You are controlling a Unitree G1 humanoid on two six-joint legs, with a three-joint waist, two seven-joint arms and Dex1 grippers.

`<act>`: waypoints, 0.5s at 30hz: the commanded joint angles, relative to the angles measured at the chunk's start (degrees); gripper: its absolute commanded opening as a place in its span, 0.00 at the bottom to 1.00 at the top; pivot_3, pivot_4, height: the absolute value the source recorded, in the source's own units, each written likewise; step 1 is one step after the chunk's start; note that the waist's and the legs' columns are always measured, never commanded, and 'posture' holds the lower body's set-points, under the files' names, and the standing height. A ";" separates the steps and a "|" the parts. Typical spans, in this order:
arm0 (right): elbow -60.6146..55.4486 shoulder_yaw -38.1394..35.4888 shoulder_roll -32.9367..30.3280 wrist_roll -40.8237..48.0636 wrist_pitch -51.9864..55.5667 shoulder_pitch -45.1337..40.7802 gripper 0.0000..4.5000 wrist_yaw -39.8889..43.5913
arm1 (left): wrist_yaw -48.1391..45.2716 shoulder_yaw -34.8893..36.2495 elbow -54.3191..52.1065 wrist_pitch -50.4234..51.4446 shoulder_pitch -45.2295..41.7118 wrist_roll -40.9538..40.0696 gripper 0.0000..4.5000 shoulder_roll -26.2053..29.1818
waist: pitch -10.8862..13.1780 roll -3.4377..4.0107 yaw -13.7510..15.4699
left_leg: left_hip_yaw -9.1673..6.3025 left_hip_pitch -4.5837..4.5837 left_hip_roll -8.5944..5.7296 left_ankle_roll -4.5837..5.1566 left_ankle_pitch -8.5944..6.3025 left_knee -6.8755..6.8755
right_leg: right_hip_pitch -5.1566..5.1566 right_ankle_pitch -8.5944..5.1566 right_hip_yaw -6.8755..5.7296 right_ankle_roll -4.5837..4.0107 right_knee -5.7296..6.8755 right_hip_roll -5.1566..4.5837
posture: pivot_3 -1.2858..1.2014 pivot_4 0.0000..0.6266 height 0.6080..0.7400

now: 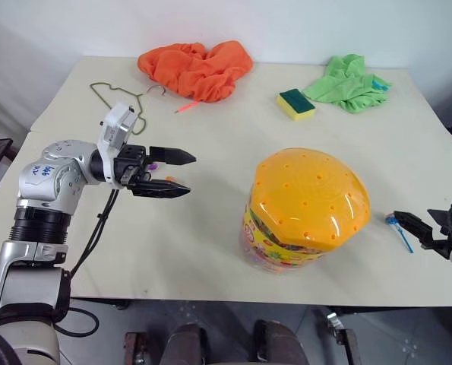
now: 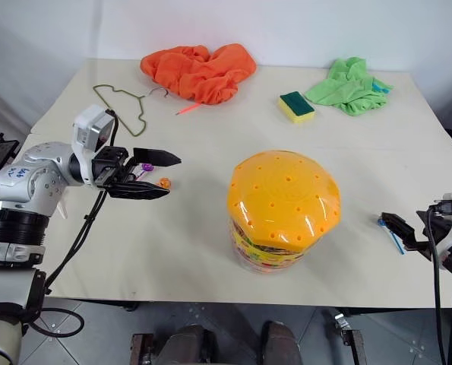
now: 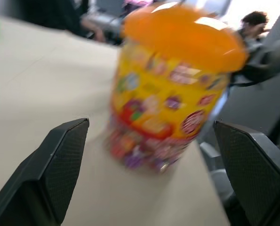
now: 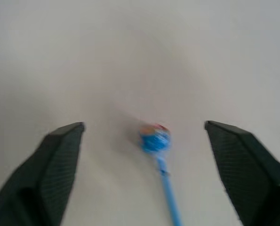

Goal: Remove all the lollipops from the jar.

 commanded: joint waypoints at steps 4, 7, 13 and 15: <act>-13.06 -0.01 -2.68 -2.48 -13.55 12.32 1.00 21.48 | -0.89 2.18 -0.55 0.39 2.65 1.84 1.00 0.59 | 0.00 -0.01 0.01 | -0.01 0.00 0.00 0.00 0.00 -0.02 | 0.02 0.00 0.00 0.00 -0.02 0.01 | 0.52 0.24 1.00; -12.13 2.99 -2.92 -6.19 -20.38 15.37 1.00 27.39 | 0.15 3.51 -0.74 -0.37 3.52 2.32 1.00 0.29 | 0.03 -0.06 -0.06 | 0.03 0.04 -0.01 0.00 0.00 -0.01 | 0.04 0.01 0.02 0.01 -0.04 0.01 | 0.52 0.24 1.00; -4.69 11.26 -1.03 -12.70 -28.31 12.36 1.00 29.34 | 2.74 8.13 -3.91 1.51 9.53 0.97 1.00 1.17 | 0.03 -0.06 -0.31 | 0.07 0.16 0.00 0.00 0.00 0.00 | 0.10 0.01 0.09 0.03 -0.03 0.00 | 0.52 0.24 1.00; -3.17 13.51 0.81 -13.74 -29.27 10.50 1.00 27.36 | 5.25 11.14 -7.44 2.21 12.98 -0.46 1.00 0.71 | 0.03 -0.07 -0.46 | 0.06 0.19 0.02 0.00 0.00 -0.05 | 0.08 0.00 0.10 0.00 -0.02 0.01 | 0.52 0.24 1.00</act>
